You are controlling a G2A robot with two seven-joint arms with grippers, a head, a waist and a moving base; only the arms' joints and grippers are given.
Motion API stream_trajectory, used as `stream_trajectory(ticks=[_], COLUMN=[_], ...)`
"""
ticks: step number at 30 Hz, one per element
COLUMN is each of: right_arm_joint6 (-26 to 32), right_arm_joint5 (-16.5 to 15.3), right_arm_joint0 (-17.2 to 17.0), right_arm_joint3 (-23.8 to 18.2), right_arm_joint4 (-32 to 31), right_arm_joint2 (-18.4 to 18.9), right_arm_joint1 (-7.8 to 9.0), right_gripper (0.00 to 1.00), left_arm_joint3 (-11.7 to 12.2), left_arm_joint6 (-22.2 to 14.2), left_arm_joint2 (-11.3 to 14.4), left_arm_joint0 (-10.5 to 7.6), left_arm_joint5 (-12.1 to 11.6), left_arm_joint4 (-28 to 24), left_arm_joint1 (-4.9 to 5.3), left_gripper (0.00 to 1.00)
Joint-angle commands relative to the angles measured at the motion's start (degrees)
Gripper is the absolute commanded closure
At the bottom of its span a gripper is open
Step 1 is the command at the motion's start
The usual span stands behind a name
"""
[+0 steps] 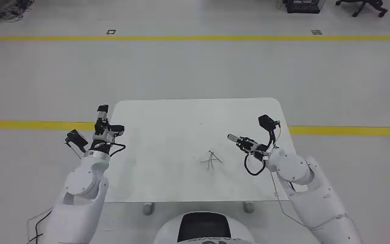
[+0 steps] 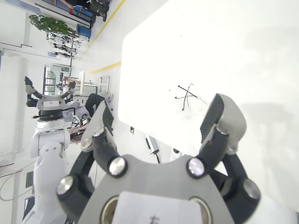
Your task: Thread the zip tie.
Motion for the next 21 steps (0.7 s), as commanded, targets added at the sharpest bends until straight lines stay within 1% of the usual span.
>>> stream_trajectory(ticks=[1, 3, 7, 8, 13, 16, 18, 21], right_arm_joint6=[0.01, 0.18, 3.54, 4.33, 8.61, 10.57, 12.18, 12.36], right_arm_joint5=[0.0, -0.03, 2.98, 3.02, 3.02, 3.02, 3.02, 3.02], right_arm_joint0=[0.0, 0.27, 3.02, 3.89, 8.75, 11.34, 12.54, 12.73], right_arm_joint3=[0.0, -0.62, -1.45, -1.27, 1.6, 4.49, 5.46, 5.73], right_arm_joint4=[0.0, -2.38, -7.49, -8.52, -14.74, -17.62, -18.0, -18.17], right_arm_joint2=[0.0, -0.89, -5.15, -6.12, -10.94, -12.82, -13.92, -14.04], right_arm_joint1=[0.0, 0.06, -0.12, -0.21, -1.19, -2.33, -3.17, -3.35], right_gripper=[0.0, 0.0, 0.0, 0.0, 0.0, 0.0, 0.0, 0.0], left_arm_joint3=[0.0, 0.0, 0.0, 0.0, 0.0, 0.0, 0.0, 0.0], left_arm_joint6=[0.0, 0.0, 0.0, 0.0, 0.0, 0.0, 0.0, 0.0], left_arm_joint2=[0.0, 0.0, 0.0, 0.0, 0.0, 0.0, 0.0, 0.0], left_arm_joint0=[0.0, 0.0, 0.0, 0.0, 0.0, 0.0, 0.0, 0.0], left_arm_joint5=[0.0, 0.0, 0.0, 0.0, 0.0, 0.0, 0.0, 0.0], left_arm_joint4=[0.0, 0.0, 0.0, 0.0, 0.0, 0.0, 0.0, 0.0], left_arm_joint1=[0.0, 0.0, 0.0, 0.0, 0.0, 0.0, 0.0, 0.0], left_gripper=[0.0, 0.0, 0.0, 0.0, 0.0, 0.0, 0.0, 0.0])
